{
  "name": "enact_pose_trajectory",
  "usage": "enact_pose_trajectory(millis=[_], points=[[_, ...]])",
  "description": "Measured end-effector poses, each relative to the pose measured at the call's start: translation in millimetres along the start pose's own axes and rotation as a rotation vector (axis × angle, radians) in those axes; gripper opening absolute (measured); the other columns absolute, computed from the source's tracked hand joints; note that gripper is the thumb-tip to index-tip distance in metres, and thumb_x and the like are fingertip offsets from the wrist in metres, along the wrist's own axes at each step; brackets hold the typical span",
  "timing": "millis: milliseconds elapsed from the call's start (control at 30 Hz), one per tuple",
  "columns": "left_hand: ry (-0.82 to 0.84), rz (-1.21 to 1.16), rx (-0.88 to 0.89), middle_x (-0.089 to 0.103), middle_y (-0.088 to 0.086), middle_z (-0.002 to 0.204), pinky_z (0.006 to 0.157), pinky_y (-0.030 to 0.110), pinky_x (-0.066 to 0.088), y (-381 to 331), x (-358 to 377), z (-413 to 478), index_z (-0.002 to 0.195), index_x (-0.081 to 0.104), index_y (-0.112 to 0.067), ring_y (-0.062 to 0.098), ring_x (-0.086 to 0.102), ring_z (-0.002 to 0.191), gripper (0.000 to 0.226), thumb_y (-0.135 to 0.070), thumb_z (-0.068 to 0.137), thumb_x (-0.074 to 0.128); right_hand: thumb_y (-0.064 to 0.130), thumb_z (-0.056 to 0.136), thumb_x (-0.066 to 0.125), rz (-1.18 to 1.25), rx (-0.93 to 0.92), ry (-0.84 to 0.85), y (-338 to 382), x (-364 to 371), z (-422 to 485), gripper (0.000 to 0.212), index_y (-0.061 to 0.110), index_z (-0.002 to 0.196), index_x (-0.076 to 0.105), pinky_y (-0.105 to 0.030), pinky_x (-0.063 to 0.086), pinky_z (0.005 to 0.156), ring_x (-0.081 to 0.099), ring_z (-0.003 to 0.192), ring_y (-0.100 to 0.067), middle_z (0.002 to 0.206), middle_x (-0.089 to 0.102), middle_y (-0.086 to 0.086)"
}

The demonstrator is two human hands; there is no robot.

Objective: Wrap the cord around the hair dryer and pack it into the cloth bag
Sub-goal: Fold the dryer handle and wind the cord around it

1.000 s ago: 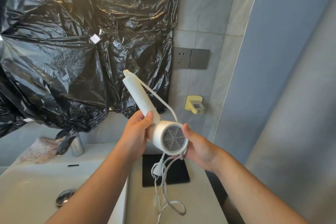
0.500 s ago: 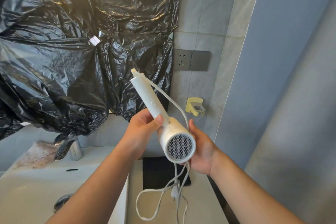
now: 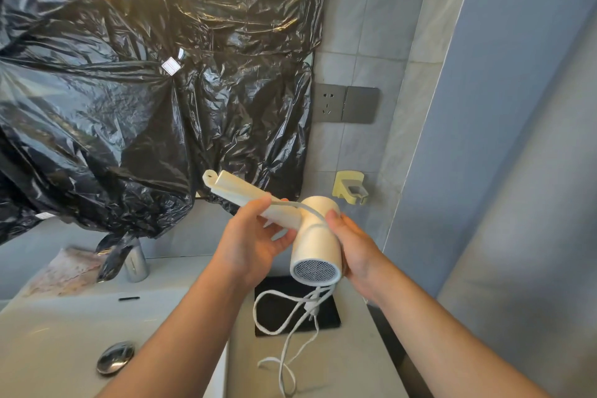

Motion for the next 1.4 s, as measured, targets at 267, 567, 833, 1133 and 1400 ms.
enact_pose_trajectory(millis=[267,567,833,1133,1400], points=[[-0.258,-0.194,0.077,0.068,0.013,0.097,0.104,0.051,0.046,-5,-8,10,0.095,0.057,-0.009,0.022,0.067,0.096,0.005,-0.007,0.092,0.062,0.050,0.091,0.052,-0.385,-0.120,0.039,8,10,-15,0.050,0.033,0.138,0.043,-0.042,0.052,0.092,0.060,0.116,-0.020,0.125,0.064,0.003],[-0.248,-0.266,0.108,0.067,0.004,0.061,0.108,0.053,0.040,-4,-16,17,0.094,0.053,-0.011,0.017,0.065,0.078,0.013,-0.002,0.091,0.061,0.073,0.085,0.021,-1.237,-0.237,-0.186,29,9,-27,0.077,0.032,0.149,0.013,-0.042,0.046,0.083,0.057,0.110,-0.035,0.113,0.066,-0.008],[-0.205,-0.273,0.128,0.065,0.005,0.062,0.103,0.058,0.044,-7,-8,19,0.096,0.051,-0.010,0.018,0.063,0.081,0.013,-0.003,0.092,0.061,0.067,0.077,0.055,-0.490,-0.099,-0.085,14,13,-23,0.078,0.030,0.142,0.031,-0.032,0.049,0.073,0.065,0.097,-0.017,0.110,0.067,-0.001],[-0.270,-0.225,0.158,0.061,0.007,0.076,0.086,0.041,0.048,-4,-10,17,0.086,0.054,-0.014,0.016,0.062,0.081,0.015,-0.004,0.088,0.066,0.051,0.089,0.055,-0.983,-0.366,-0.316,32,22,-44,0.033,0.021,0.084,0.045,-0.027,0.037,0.055,0.051,0.075,-0.018,0.081,0.054,0.006],[-0.275,-0.211,0.145,0.063,0.005,0.068,0.092,0.042,0.044,3,-5,12,0.081,0.056,-0.013,0.016,0.061,0.076,0.014,-0.007,0.088,0.066,0.018,0.099,0.044,-1.136,-0.646,-0.295,36,37,-50,0.009,0.015,0.099,0.053,-0.028,0.035,0.073,0.038,0.090,-0.016,0.100,0.049,0.002]])
Point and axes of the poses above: each hand's wrist, its own z-axis towards the middle knuckle, its own x-axis out of the palm, y = z × x, the point moved 5 cm from there along z, towards the middle knuckle
